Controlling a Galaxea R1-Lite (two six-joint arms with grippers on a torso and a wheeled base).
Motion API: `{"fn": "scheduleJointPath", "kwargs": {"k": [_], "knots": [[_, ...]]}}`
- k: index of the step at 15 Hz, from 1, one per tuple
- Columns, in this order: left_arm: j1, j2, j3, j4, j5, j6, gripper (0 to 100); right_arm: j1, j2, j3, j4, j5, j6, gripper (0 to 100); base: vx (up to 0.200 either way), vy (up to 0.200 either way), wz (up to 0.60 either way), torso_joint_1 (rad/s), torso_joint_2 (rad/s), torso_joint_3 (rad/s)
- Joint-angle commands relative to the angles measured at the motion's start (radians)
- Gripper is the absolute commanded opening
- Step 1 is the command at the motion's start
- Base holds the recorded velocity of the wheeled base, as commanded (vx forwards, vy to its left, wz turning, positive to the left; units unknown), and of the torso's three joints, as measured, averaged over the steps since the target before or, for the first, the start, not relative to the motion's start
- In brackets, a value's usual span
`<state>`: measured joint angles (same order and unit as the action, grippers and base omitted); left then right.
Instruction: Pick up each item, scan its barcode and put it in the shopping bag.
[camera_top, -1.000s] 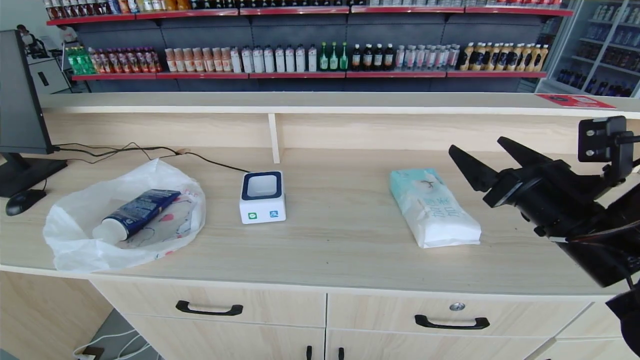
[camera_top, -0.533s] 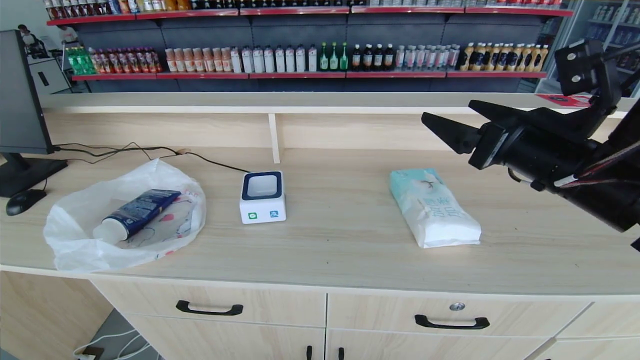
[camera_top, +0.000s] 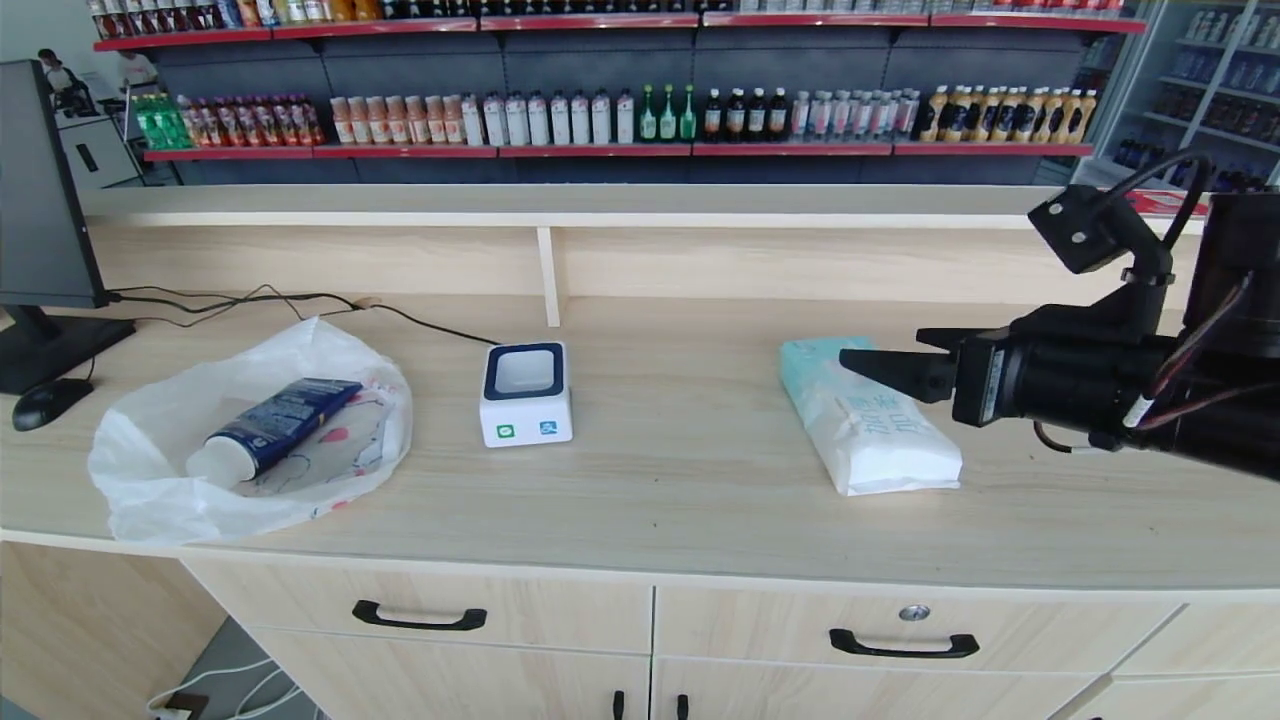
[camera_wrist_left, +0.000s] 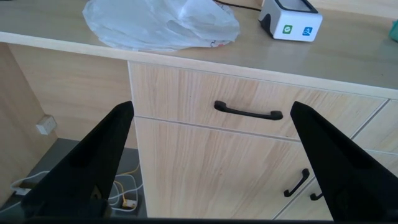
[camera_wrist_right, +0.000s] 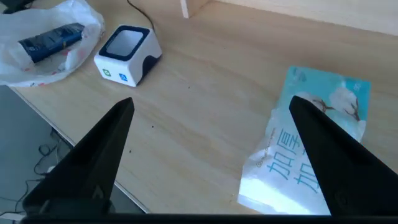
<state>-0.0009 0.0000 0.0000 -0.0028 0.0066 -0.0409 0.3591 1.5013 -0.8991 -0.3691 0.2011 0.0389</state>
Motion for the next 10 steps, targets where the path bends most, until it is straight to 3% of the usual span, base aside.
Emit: {"fn": "scheduleJointPath", "kwargs": {"k": [1,3,10], "knots": [[0.001,0.000,0.000,0.000,0.001,-0.001,100,-0.063,0.031,-0.109,0.159,0.004,-0.001,100,0.000,0.000,0.00,0.000,0.00,0.000],[0.001,0.000,0.000,0.000,0.000,-0.001,100,-0.095,0.108,-0.172,0.257,0.004,0.002,100,0.000,0.000,0.00,0.000,0.00,0.000],[0.001,0.000,0.000,0.000,0.000,-0.001,100,-0.161,0.297,-0.325,0.378,-0.003,-0.007,100,0.000,0.000,0.00,0.000,0.00,0.000]]}}
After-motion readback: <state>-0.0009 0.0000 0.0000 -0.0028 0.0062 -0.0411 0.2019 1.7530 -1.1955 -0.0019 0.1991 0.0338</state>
